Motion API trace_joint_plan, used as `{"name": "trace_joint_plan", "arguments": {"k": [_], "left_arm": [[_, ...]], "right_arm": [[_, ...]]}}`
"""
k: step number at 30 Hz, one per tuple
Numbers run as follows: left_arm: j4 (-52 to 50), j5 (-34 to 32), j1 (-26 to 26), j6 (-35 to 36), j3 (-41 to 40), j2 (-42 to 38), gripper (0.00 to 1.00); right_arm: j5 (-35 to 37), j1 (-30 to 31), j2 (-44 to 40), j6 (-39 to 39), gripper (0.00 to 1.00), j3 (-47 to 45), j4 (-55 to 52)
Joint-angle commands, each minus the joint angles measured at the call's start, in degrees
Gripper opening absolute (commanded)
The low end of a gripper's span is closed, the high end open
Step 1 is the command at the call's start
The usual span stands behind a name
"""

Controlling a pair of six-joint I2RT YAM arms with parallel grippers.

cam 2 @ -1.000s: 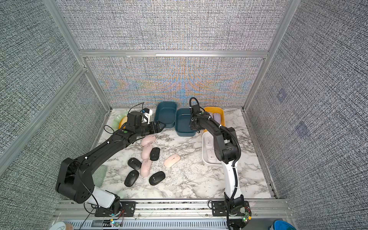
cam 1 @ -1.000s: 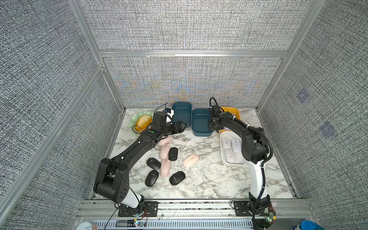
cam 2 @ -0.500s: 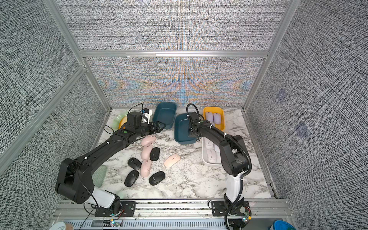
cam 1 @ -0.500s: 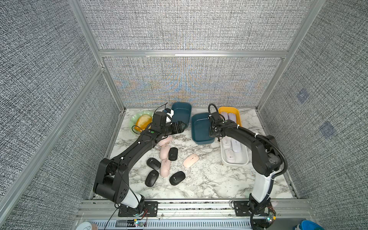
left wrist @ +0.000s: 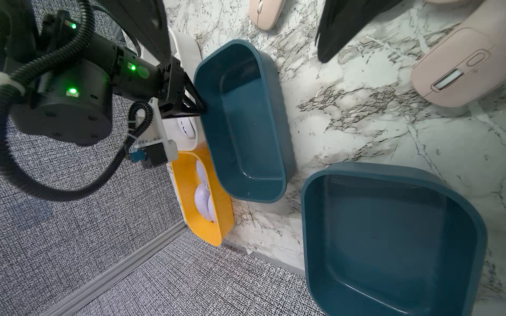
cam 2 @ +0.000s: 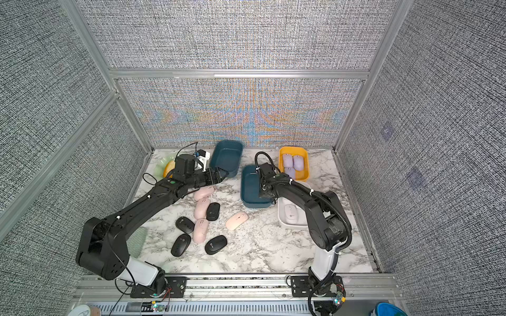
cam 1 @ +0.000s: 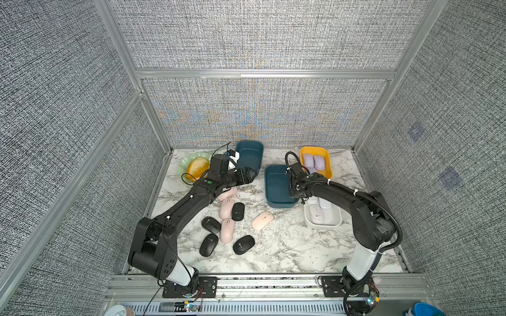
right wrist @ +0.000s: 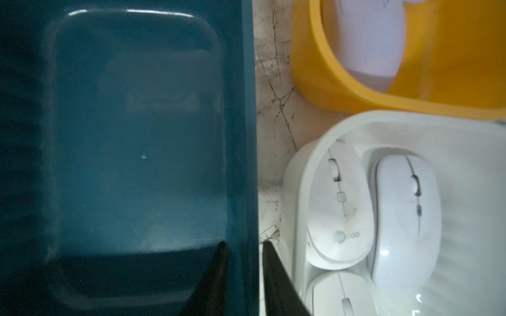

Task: Place the mice by color into the storage box
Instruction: Place the storage box at the center of the board, then adjust the mouse at the center of the board.

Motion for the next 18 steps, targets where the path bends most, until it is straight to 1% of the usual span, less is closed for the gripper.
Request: {"name": "trace_joint_plan", "arguments": {"k": [1,3,4,6,9,10,12,14,15,17,18], "left_arm": [[0.84,0.45,0.00,0.24,0.15,-0.10,0.85],[0.38,0.01,-0.05,0.54,0.49,-0.17,0.85],[0.10,-0.16,-0.02,0.68,0.67,-0.23,0.85],[-0.46,-0.91,0.10,0.86,0.93,-0.57,0.85],[-1.43,-3.79,1.23,1.02,0.94,-1.56,0.85],[-1.45,-4.15,2.09,0.68,0.79,-1.90,0.85],[-1.95,-5.53,4.82,-0.79,0.42,-2.47,0.86],[-3.45,-7.89,7.41,-1.73,0.58,-2.82,0.86],[-3.91,-8.92,8.58,-1.89,0.59,-3.00,0.86],[-3.84,-9.11,11.02,-2.21,0.33,-3.36,0.87],[-3.74,-8.88,12.12,-2.35,0.32,-3.38,0.87]], "right_arm": [[4.13,1.93,-2.03,0.31,0.39,2.30,-5.29],[7.52,5.06,-4.62,2.11,0.51,2.48,-7.77],[8.32,7.23,-6.21,3.60,0.55,1.89,-8.15],[8.96,11.52,-8.30,6.00,0.61,0.29,-8.23],[12.61,18.43,-8.88,11.10,0.66,-1.47,-7.99],[13.04,20.23,-8.25,12.76,0.67,-1.50,-7.84],[14.07,24.76,-5.69,16.01,0.74,-0.74,-7.31],[15.93,28.25,-2.16,18.81,0.76,2.12,-8.74],[17.15,29.79,-0.58,20.18,0.80,3.88,-9.49],[18.78,31.65,2.20,22.70,0.84,6.00,-9.49],[18.08,31.99,3.54,23.46,0.84,6.90,-9.02]]}}
